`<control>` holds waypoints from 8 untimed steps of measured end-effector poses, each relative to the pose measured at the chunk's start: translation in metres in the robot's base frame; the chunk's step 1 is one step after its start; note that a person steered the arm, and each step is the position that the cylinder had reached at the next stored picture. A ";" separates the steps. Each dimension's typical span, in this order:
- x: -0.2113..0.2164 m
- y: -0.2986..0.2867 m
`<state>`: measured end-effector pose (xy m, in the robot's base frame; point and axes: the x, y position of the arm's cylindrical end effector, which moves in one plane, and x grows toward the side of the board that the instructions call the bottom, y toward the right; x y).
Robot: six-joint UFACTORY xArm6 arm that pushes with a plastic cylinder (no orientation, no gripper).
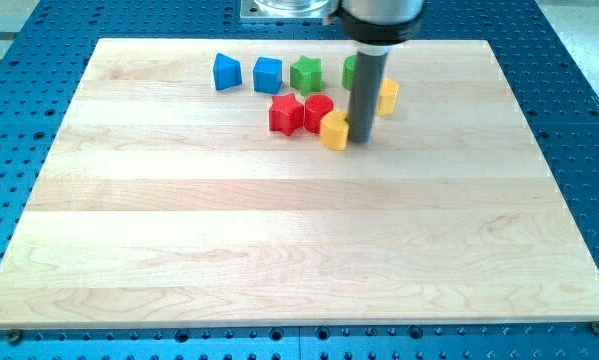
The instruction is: Place the yellow heart to the bottom left side of the red circle
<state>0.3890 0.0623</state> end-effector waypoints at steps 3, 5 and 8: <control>0.008 -0.020; 0.030 -0.084; 0.002 -0.013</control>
<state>0.3913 0.0498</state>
